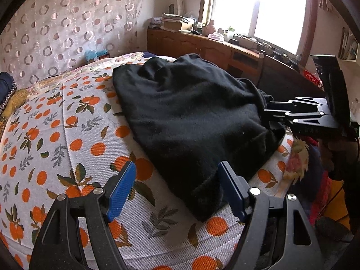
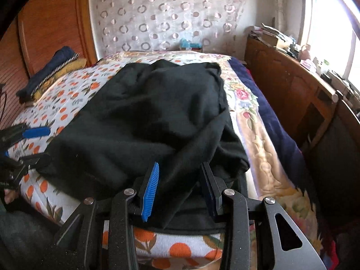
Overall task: Fold small clothes
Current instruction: 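Press the folded T-shirt flat with both open tools, then close the left tool on the folded black T-shirt edge and lift it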
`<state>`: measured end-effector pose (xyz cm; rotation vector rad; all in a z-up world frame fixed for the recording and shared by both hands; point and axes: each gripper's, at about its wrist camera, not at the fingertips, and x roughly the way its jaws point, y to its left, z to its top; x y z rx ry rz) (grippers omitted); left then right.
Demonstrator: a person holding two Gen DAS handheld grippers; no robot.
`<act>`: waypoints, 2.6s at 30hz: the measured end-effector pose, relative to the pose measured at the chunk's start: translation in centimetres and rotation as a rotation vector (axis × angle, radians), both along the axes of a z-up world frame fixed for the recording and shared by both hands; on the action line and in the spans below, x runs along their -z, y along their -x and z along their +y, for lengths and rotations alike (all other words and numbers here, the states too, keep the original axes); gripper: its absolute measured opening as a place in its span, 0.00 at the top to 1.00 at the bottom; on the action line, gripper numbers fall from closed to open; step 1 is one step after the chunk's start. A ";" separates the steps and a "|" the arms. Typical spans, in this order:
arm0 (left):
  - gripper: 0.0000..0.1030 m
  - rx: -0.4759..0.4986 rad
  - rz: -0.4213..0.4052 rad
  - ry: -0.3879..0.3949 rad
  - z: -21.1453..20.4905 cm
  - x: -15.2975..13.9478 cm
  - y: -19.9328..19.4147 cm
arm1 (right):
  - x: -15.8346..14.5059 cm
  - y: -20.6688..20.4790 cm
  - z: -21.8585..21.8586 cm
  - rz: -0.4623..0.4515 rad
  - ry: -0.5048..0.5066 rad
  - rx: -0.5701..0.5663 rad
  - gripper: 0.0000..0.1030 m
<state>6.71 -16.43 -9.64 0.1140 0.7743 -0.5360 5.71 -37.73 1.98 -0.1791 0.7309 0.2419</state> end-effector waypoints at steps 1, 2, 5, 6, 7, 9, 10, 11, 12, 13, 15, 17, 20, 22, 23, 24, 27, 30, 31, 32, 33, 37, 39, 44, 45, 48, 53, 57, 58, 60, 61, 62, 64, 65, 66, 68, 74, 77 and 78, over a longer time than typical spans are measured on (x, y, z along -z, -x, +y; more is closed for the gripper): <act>0.26 0.001 0.002 0.000 0.0 0.0 0.0 | 0.2 0.1 -0.1 0.005 0.012 -0.002 0.62; 0.27 0.002 0.003 -0.001 -0.1 0.1 0.0 | 0.2 -0.1 -0.4 0.015 0.014 -0.007 0.63; 0.27 0.005 0.008 -0.001 -0.1 0.2 0.0 | 0.1 -0.3 -1.1 0.022 0.008 -0.019 0.97; 0.26 0.006 0.010 0.000 -0.1 0.3 0.0 | 0.2 -0.2 -1.4 0.012 0.011 -0.015 0.97; 0.26 0.007 0.013 -0.001 -0.1 0.3 0.1 | 0.0 -0.1 -1.7 0.011 0.004 -0.009 0.97; 0.26 0.007 0.013 -0.004 -0.1 0.3 0.1 | -0.4 0.2 -3.0 0.005 0.001 0.021 0.98; 0.26 0.006 0.014 -0.001 -0.1 0.4 0.0 | -0.5 0.3 -3.5 0.001 0.007 0.038 0.98; 0.26 0.005 0.015 0.001 -0.1 0.4 0.0 | -0.6 0.4 -4.1 -0.003 0.007 0.062 0.98; 0.27 0.002 0.015 0.003 0.0 0.4 -0.1 | -0.9 0.5 -4.6 -0.012 0.003 0.082 0.97; 0.26 -0.001 0.014 0.005 0.0 0.4 -0.1 | -1.1 0.8 -4.6 -0.024 0.001 0.080 0.97; 0.26 -0.007 0.014 0.009 0.1 0.4 -0.2 | -1.6 1.3 -3.8 -0.048 -0.010 0.055 0.97; 0.26 -0.008 0.011 0.010 0.1 0.4 -0.2 | -1.6 1.6 -2.3 -0.054 0.001 0.025 0.94; 0.27 -0.005 0.010 0.005 0.1 0.4 -0.2 | -1.2 1.4 -0.1 -0.057 0.002 -0.012 0.55; 0.26 -0.005 0.015 0.006 0.1 0.4 -0.2 | -0.6 1.0 1.1 -0.038 -0.019 -0.045 0.49; 0.27 -0.005 0.017 0.006 0.2 0.5 -0.2 | -0.1 0.8 1.6 -0.025 -0.015 -0.054 0.49; 0.27 -0.004 0.021 0.006 0.2 0.6 -0.2 | 0.5 0.6 2.1 -0.011 -0.006 -0.063 0.49; 0.27 0.001 0.026 0.004 0.1 0.7 -0.2 | 1.6 0.0 2.3 0.016 0.023 -0.062 0.49; 0.26 0.005 0.031 0.003 0.1 0.8 -0.2 | 1.7 0.0 1.5 0.022 0.034 -0.051 0.84; 0.26 0.005 0.032 0.003 0.0 0.8 -0.2 | 1.6 0.2 1.2 0.020 0.051 -0.044 0.90; 0.26 0.007 0.032 0.002 0.0 0.8 -0.2 | 1.4 0.4 1.0 0.019 0.064 -0.041 0.91; 0.27 0.009 0.033 0.004 0.0 0.8 -0.2 | 1.2 0.3 0.8 0.023 0.072 -0.036 0.91; 0.26 0.008 0.039 0.011 0.1 0.8 -0.3 | -0.1 1.1 -0.9 0.031 0.067 0.025 0.91; 0.26 -0.004 0.040 -0.001 0.1 0.9 -0.4 | 0.0 1.0 -1.1 0.070 0.046 0.021 0.91; 0.27 -0.002 0.051 0.006 0.4 1.0 -0.5 | -0.2 0.7 0.0 0.040 0.070 0.060 0.78; 0.27 0.000 0.054 0.011 0.4 1.0 -0.5 | -0.6 1.1 -0.5 0.029 0.077 0.076 0.76; 0.33 0.006 0.063 0.023 0.5 1.0 -0.6 | -0.9 1.2 -0.9 -0.005 0.087 0.115 0.59; 0.45 0.028 0.071 0.027 0.3 1.1 -0.4 | -1.4 2.0 -0.7 -0.048 0.063 0.111 0.51; 0.49 0.036 0.077 0.024 0.2 1.2 -0.3 | -1.6 2.7 0.1 -0.073 0.044 0.081 0.43; 0.49 0.036 0.078 0.025 0.2 1.2 -0.3 | -1.6 2.9 0.3 -0.073 0.038 0.069 0.40; 0.49 0.037 0.077 0.025 0.2 1.3 -0.3 | -1.6 3.2 0.8 -0.077 0.031 0.039 0.38; 0.49 0.037 0.077 0.025 0.2 1.3 -0.3 | -1.5 3.3 1.0 -0.078 0.029 0.030 0.37; 0.49 0.038 0.077 0.026 0.2 1.3 -0.3 | -1.4 3.4 1.4 -0.076 0.026 0.016 0.36; 0.51 0.043 0.079 0.029 0.3 1.3 -0.3 | -1.2 3.3 2.0 -0.073 0.014 -0.013 0.36; 0.58 0.051 0.085 0.036 0.3 1.3 -0.3 | -1.0 3.3 2.4 -0.070 0.010 -0.029 0.35; 0.65 0.060 0.092 0.043 0.3 1.3 -0.3 | -0.8 3.0 2.6 -0.065 0.007 -0.043 0.35; 0.78 0.081 0.111 0.054 0.1 1.3 -0.4 | -0.3 2.3 3.2 -0.050 0.003 -0.069 0.34; 0.95 0.125 0.058 0.089 -0.3 -1.6 -0.1 | 0.9 1.5 4.5 -0.017 -0.016 -0.143 0.33; 0.95 0.132 0.011 0.127 -0.2 -4.0 -0.3 | 0.9 1.3 4.7 -0.017 -0.025 -0.167 0.32; 0.95 0.130 -0.009 0.130 -0.3 -4.8 -0.4 | 0.8 1.5 4.7 -0.019 -0.032 -0.175 0.32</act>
